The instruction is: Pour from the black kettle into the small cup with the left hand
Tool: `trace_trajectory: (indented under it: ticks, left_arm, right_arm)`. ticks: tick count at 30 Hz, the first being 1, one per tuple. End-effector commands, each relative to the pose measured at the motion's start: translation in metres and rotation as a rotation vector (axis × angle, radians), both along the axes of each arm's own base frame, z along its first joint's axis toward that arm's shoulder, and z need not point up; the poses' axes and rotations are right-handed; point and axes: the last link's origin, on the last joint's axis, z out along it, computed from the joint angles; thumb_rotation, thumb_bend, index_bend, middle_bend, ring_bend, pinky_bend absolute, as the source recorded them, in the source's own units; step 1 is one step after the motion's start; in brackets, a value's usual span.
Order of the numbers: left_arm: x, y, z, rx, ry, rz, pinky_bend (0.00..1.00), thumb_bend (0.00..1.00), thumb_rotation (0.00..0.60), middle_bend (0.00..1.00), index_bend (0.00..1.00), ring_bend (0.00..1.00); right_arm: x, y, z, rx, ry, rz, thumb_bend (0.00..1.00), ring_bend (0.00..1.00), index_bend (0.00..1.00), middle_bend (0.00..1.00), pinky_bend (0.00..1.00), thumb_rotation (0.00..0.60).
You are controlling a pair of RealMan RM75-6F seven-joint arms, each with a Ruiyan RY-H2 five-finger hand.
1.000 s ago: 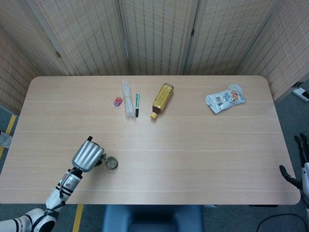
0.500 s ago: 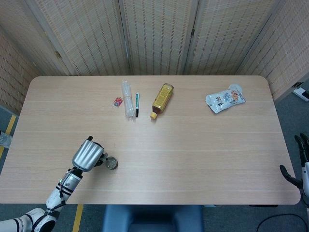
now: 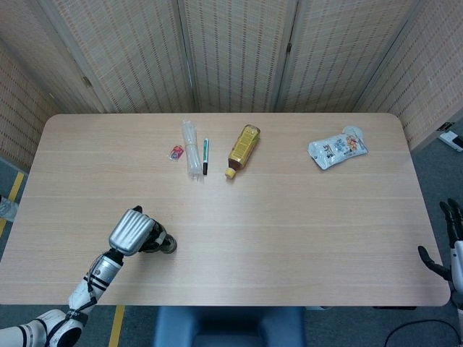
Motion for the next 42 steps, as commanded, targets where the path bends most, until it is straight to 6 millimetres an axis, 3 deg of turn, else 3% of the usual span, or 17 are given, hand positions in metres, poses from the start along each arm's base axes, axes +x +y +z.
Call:
trace_trajectory:
  ticks: [1, 4, 8, 12, 14, 17, 20, 42]
  left_arm:
    - [0.000, 0.007, 0.006, -0.016, -0.103, 0.023, 0.53, 0.67, 0.424, 1.00, 1.00, 0.95]
    - [-0.003, 0.016, 0.011, -0.020, -0.150, 0.060, 0.53, 0.64, 0.408, 1.00, 1.00, 0.95]
    - [-0.006, 0.028, 0.017, -0.023, -0.225, 0.118, 0.52, 0.51, 0.386, 1.00, 1.00, 0.95]
    - [-0.008, 0.041, 0.022, -0.029, -0.300, 0.169, 0.46, 0.34, 0.251, 1.00, 1.00, 0.95]
    - [-0.009, 0.046, 0.023, -0.024, -0.317, 0.175, 0.38, 0.28, 0.162, 1.00, 1.00, 0.95]
    - [-0.011, 0.050, 0.023, -0.023, -0.315, 0.188, 0.19, 0.25, 0.060, 1.00, 1.00, 0.94]
    - [-0.014, 0.056, 0.022, -0.015, -0.300, 0.197, 0.10, 0.24, 0.002, 1.00, 1.00, 0.94]
    - [-0.043, 0.093, 0.000, 0.057, -0.110, 0.253, 0.01, 0.23, 0.000, 1.00, 1.00, 0.90]
  right_arm:
    - [0.000, -0.001, 0.000, 0.000, 0.001, 0.001, 0.29, 0.21, 0.00, 0.09, 0.01, 0.600]
    - [0.000, -0.001, 0.000, 0.000, 0.001, -0.002, 0.29, 0.21, 0.00, 0.09, 0.01, 0.600]
    - [0.000, -0.002, 0.000, 0.001, 0.002, -0.005, 0.29, 0.21, 0.00, 0.09, 0.01, 0.600]
    - [0.000, -0.002, -0.001, 0.004, 0.001, -0.005, 0.29, 0.21, 0.00, 0.09, 0.01, 0.600]
    - [0.000, -0.002, -0.001, 0.004, 0.002, -0.006, 0.29, 0.21, 0.00, 0.09, 0.01, 0.600]
    - [-0.001, -0.002, 0.000, 0.004, -0.001, -0.006, 0.29, 0.21, 0.00, 0.09, 0.01, 0.600]
    - [-0.001, -0.002, 0.000, 0.003, -0.001, -0.007, 0.29, 0.21, 0.00, 0.09, 0.01, 0.600]
    - [-0.005, 0.000, -0.001, 0.005, -0.005, -0.022, 0.29, 0.21, 0.00, 0.09, 0.01, 0.600]
